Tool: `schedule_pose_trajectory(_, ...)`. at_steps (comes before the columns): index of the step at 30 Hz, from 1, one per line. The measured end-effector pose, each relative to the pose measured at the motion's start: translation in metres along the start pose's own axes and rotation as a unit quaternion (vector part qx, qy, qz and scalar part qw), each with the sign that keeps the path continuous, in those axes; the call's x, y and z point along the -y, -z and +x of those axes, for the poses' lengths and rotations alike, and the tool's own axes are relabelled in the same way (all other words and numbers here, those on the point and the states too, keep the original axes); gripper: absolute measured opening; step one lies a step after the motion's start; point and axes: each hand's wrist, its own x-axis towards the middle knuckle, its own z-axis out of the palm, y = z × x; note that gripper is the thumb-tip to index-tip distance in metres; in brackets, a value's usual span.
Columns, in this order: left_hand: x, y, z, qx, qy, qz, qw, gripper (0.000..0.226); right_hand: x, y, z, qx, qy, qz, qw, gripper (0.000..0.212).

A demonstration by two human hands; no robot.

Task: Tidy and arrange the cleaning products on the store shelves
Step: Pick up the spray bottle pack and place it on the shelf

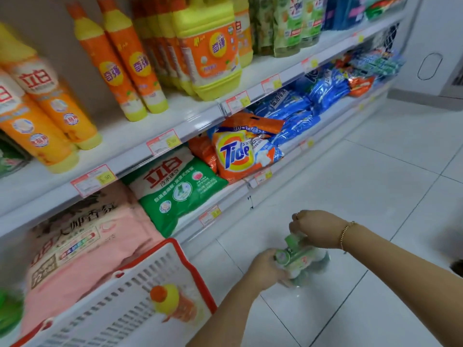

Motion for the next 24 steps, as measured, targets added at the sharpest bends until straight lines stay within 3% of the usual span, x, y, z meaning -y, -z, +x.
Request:
schedule_pose_trajectory(5, -0.017, 0.037, -0.05, -0.088, -0.089, -0.106, 0.987, 0.049, 0.025, 0.088, -0.017, -0.093, 0.022, 0.02, 0.995, 0.035)
schedule_pose_trajectory(8, -0.029, 0.062, -0.085, -0.169, -0.159, -0.139, 0.963, 0.062, 0.051, 0.162, -0.03, -0.188, 0.067, 0.021, 0.98, 0.04)
schedule_pose_trajectory(11, -0.044, 0.108, -0.128, -0.289, -0.232, -0.127, 0.92, 0.069, 0.085, 0.238, -0.042, -0.292, 0.125, 0.005, 0.948, 0.052)
schedule_pose_trajectory(14, -0.061, 0.172, -0.183, -0.356, -0.295, -0.104, 0.881, 0.063, 0.128, 0.302, -0.05, -0.385, 0.184, 0.002, 0.904, 0.061)
schedule_pose_trajectory(19, -0.055, 0.287, -0.26, -0.453, -0.334, -0.012, 0.827, 0.06, 0.207, 0.37, -0.026, -0.51, 0.213, -0.039, 0.833, 0.053)
schedule_pose_trajectory(24, -0.027, 0.376, -0.303, -0.582, -0.348, 0.033, 0.734, 0.063, 0.274, 0.397, 0.026, -0.577, 0.235, 0.015, 0.782, 0.047)
